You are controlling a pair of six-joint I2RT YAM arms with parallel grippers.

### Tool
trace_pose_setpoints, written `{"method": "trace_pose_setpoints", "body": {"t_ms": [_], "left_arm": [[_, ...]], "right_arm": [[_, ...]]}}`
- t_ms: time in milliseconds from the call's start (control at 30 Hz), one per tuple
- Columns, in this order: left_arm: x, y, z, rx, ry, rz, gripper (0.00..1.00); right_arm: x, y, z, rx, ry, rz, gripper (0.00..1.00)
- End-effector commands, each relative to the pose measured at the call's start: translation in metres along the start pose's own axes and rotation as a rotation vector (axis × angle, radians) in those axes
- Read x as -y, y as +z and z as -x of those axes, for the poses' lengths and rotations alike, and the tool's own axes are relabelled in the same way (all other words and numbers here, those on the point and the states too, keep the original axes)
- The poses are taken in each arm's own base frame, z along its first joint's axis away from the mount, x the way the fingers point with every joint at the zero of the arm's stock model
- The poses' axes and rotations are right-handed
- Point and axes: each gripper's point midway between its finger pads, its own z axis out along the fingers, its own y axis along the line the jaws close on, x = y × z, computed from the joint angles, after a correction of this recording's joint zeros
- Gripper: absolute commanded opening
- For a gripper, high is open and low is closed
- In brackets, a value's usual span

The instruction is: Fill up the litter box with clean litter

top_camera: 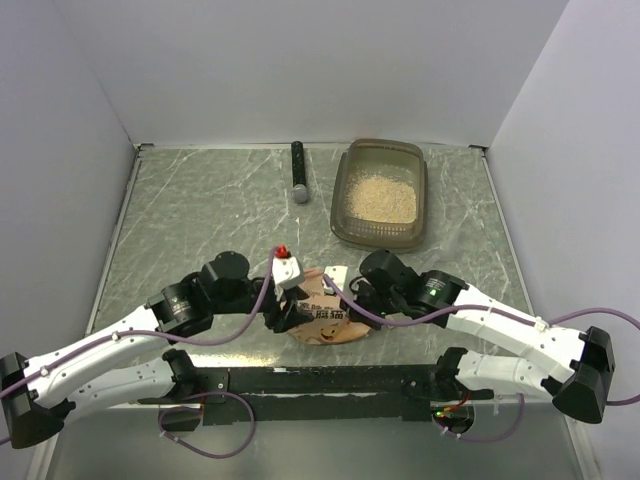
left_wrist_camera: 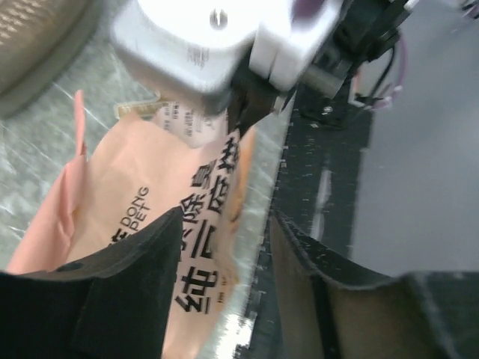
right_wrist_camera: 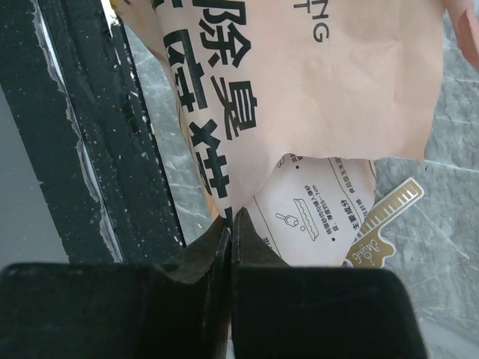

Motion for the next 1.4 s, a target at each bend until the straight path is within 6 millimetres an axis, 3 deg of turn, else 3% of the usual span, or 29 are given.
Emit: {"method": "trace_pose_setpoints", "body": {"t_ms": [0, 233, 567, 800, 1000, 1200, 1367], "left_arm": [[-0.01, 0.005, 0.008, 0.12, 0.182, 0.032, 0.57], [-0.013, 0.025, -0.007, 0.089, 0.212, -0.003, 0.59], [-0.002, 0.049, -0.004, 0.078, 0.27, -0.129, 0.6], [0.002, 0.059, -0.029, 0.007, 0.279, -0.2, 0.58], [-0.018, 0.059, -0.064, -0.134, 0.265, -0.123, 0.36], [-0.033, 0.051, -0.064, -0.137, 0.282, -0.019, 0.25], [-0.043, 0.04, -0.067, -0.143, 0.29, 0.053, 0.01]], "right_arm": [[-0.009, -0.017, 0.019, 0.116, -0.005, 0.024, 0.0], [-0.01, -0.022, 0.02, 0.152, -0.009, 0.021, 0.0], [-0.011, -0.02, 0.018, 0.158, -0.008, 0.027, 0.0], [-0.011, -0.021, 0.014, 0.148, -0.004, 0.023, 0.0], [-0.011, -0.021, 0.015, 0.155, -0.003, 0.021, 0.0], [-0.012, -0.019, 0.014, 0.145, -0.001, 0.027, 0.0], [-0.01, -0.02, 0.011, 0.133, 0.004, 0.013, 0.0]]}}
